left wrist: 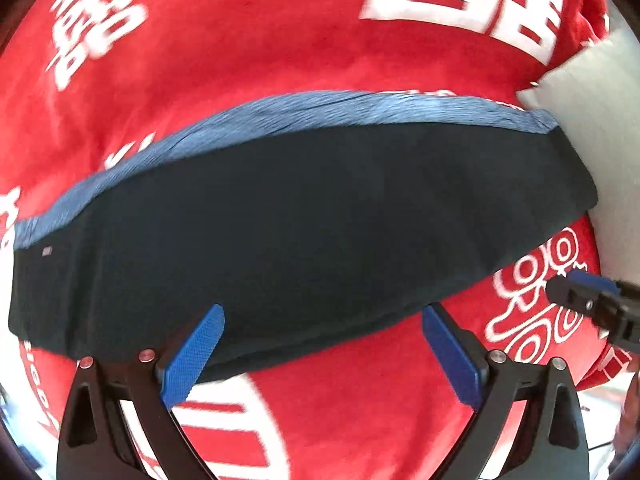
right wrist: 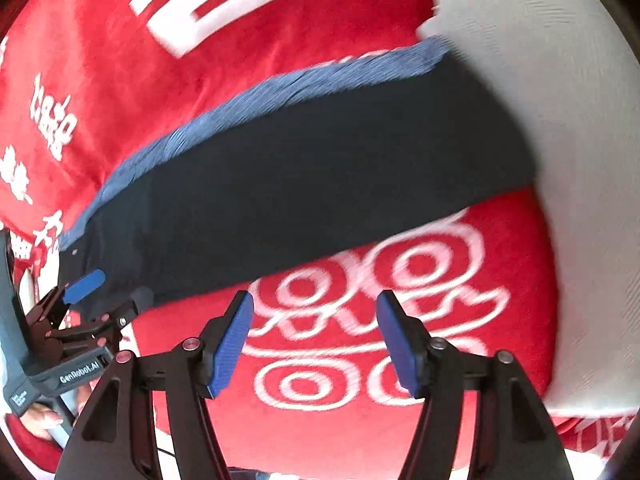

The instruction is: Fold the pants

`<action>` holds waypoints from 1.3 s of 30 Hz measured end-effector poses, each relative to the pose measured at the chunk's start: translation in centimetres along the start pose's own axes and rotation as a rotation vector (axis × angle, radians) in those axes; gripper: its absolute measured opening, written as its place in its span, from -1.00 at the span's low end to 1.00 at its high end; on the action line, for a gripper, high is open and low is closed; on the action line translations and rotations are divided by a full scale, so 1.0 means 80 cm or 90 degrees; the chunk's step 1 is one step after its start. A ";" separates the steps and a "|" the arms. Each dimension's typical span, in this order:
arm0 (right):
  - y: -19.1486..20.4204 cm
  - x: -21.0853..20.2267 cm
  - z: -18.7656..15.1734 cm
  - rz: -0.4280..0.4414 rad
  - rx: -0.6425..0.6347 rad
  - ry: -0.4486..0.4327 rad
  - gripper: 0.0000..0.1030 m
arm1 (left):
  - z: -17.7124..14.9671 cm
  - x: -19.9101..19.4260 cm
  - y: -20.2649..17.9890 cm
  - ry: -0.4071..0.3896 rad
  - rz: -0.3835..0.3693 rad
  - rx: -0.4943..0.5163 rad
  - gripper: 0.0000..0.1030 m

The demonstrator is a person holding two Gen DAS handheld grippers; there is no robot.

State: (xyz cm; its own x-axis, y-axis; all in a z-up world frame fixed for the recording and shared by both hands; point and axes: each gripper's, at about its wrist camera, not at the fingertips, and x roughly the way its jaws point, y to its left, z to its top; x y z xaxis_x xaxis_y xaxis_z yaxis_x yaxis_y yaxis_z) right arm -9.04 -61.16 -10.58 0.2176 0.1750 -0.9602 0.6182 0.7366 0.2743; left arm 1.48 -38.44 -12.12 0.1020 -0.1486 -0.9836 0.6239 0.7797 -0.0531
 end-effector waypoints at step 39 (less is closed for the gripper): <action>0.302 0.144 -0.081 0.302 0.070 0.051 0.28 | -0.059 -0.014 0.349 -0.012 0.031 -0.142 0.94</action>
State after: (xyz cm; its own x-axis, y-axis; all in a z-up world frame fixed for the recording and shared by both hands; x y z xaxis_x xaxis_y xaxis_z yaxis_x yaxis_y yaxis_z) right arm 3.52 -37.12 -15.36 0.4385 0.5267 -0.7282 0.5422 0.4911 0.6818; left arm 15.16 -13.67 -13.35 0.1431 -0.1173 -0.9827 0.4310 0.9013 -0.0448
